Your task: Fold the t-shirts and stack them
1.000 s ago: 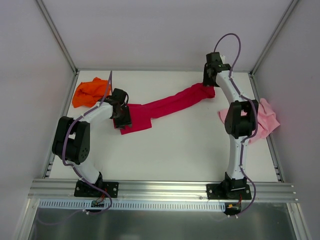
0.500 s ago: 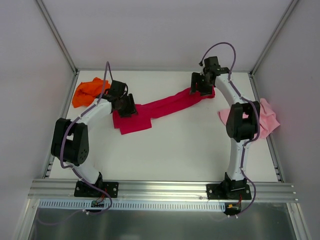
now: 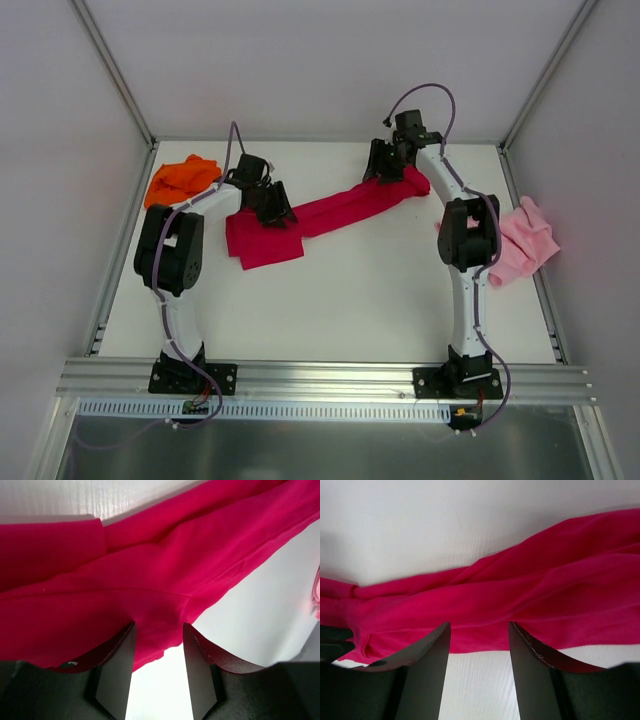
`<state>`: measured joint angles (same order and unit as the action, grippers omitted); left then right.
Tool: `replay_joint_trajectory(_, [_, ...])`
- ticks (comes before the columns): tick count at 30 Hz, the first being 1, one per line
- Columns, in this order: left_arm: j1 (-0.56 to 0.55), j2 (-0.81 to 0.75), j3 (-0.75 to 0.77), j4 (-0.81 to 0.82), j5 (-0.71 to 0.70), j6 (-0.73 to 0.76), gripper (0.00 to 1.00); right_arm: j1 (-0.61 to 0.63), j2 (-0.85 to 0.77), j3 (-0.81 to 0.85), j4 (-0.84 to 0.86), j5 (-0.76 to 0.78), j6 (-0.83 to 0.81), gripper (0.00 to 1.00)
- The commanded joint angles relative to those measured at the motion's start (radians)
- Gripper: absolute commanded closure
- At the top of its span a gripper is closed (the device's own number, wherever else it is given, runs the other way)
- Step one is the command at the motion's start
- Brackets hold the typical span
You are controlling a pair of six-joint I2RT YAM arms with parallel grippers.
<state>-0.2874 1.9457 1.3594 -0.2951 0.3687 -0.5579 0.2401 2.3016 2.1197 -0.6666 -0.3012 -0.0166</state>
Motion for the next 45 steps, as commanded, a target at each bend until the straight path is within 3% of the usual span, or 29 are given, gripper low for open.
replay_joint_trajectory(1, [0.001, 0.028, 0.006, 0.051, 0.085, -0.045, 0.58, 0.016, 0.042, 0.025, 0.036, -0.049, 0.053, 0.49])
replay_joint_trajectory(2, [-0.001, 0.035, 0.006, 0.059, 0.084, -0.051, 0.58, 0.021, 0.051, 0.020, 0.056, -0.030, 0.063, 0.52])
replay_joint_trajectory(9, [0.001, 0.064, 0.004, 0.027, 0.084, -0.050, 0.58, 0.041, 0.062, 0.052, -0.010, 0.076, -0.029, 0.52])
replay_joint_trajectory(12, [-0.001, 0.036, -0.022, -0.004, 0.032, -0.039, 0.58, 0.041, 0.036, 0.034, -0.062, 0.074, -0.083, 0.45])
replay_joint_trajectory(14, [-0.001, 0.029, -0.023, -0.022, 0.007, -0.039, 0.58, 0.044, 0.007, 0.000, -0.094, 0.074, -0.101, 0.41])
replay_joint_trajectory(24, [0.001, 0.119, 0.113, -0.102, 0.015, -0.060, 0.60, 0.091, -0.146, -0.240, -0.140, 0.135, -0.160, 0.40])
replay_joint_trajectory(28, [0.001, 0.092, 0.083, -0.122, 0.013, -0.054, 0.61, 0.090, -0.211, -0.293, -0.053, 0.117, -0.161, 0.39])
replay_joint_trajectory(31, [0.001, 0.053, 0.031, -0.131, -0.022, -0.034, 0.61, 0.090, -0.161, -0.178, -0.054, 0.137, -0.161, 0.33])
replay_joint_trajectory(32, [0.004, 0.036, 0.017, -0.136, -0.030, -0.030, 0.61, 0.088, -0.060, 0.003, -0.141, 0.149, -0.163, 0.29])
replay_joint_trajectory(35, [0.010, -0.013, -0.049, -0.141, -0.054, -0.045, 0.64, 0.067, 0.086, 0.240, -0.183, 0.234, -0.109, 0.15])
replay_joint_trajectory(36, [0.016, -0.028, -0.071, -0.135, -0.056, -0.051, 0.64, 0.058, 0.110, 0.271, -0.182, 0.237, -0.089, 0.04])
replay_joint_trajectory(37, [0.019, -0.046, -0.113, -0.130, -0.062, -0.057, 0.64, 0.039, 0.125, 0.289, -0.174, 0.225, -0.070, 0.01])
replay_joint_trajectory(45, [0.033, -0.234, -0.267, -0.173, -0.142, -0.082, 0.64, -0.012, 0.142, 0.241, -0.100, 0.208, -0.074, 0.00])
